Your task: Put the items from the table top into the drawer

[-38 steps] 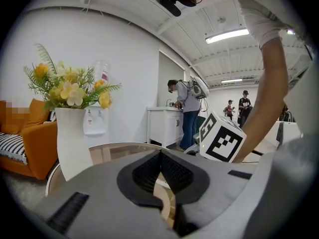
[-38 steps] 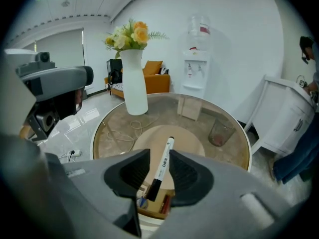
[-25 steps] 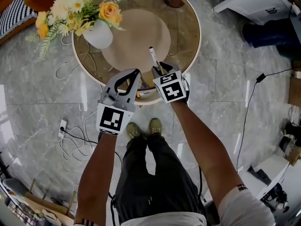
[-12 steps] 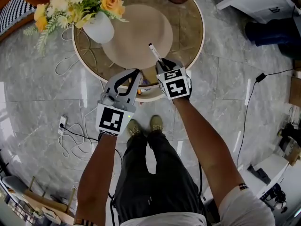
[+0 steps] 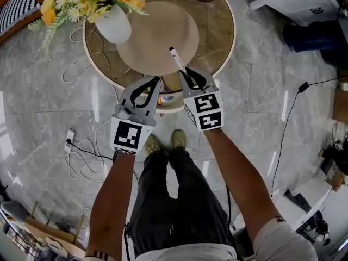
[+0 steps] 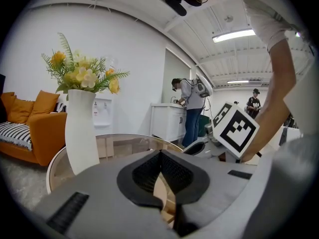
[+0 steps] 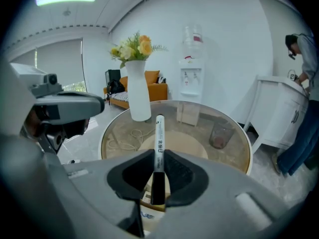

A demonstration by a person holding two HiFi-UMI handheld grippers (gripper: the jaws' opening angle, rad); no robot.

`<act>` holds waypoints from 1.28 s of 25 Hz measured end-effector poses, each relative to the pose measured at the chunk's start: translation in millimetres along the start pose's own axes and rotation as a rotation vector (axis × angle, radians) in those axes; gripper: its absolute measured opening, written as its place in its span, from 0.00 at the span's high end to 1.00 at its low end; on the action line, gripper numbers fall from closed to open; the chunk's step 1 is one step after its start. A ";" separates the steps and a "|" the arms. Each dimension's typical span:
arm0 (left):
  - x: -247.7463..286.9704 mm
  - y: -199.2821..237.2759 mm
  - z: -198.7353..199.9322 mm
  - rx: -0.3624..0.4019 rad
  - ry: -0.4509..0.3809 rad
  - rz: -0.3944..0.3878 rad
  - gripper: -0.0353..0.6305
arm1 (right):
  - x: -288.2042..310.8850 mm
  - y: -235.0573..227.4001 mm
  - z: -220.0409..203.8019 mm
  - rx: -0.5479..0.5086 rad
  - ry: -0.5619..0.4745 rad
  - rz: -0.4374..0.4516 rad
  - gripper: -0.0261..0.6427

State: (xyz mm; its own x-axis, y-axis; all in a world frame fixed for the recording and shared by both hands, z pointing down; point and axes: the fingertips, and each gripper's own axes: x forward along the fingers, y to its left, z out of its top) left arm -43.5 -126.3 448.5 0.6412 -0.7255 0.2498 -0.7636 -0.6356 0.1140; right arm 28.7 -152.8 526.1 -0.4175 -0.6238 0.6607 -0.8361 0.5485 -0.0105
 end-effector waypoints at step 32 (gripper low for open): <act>-93.2 -78.0 -45.0 -0.092 0.022 0.118 0.95 | -131.6 91.9 -80.9 -0.021 -0.106 0.141 0.86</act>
State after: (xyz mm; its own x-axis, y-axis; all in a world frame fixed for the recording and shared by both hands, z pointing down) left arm -47.1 2.7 459.6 0.5456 -0.7870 0.2880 -0.8379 -0.5186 0.1702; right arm 35.7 24.8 498.9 -0.5658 -0.5947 0.5712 -0.7597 0.6452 -0.0808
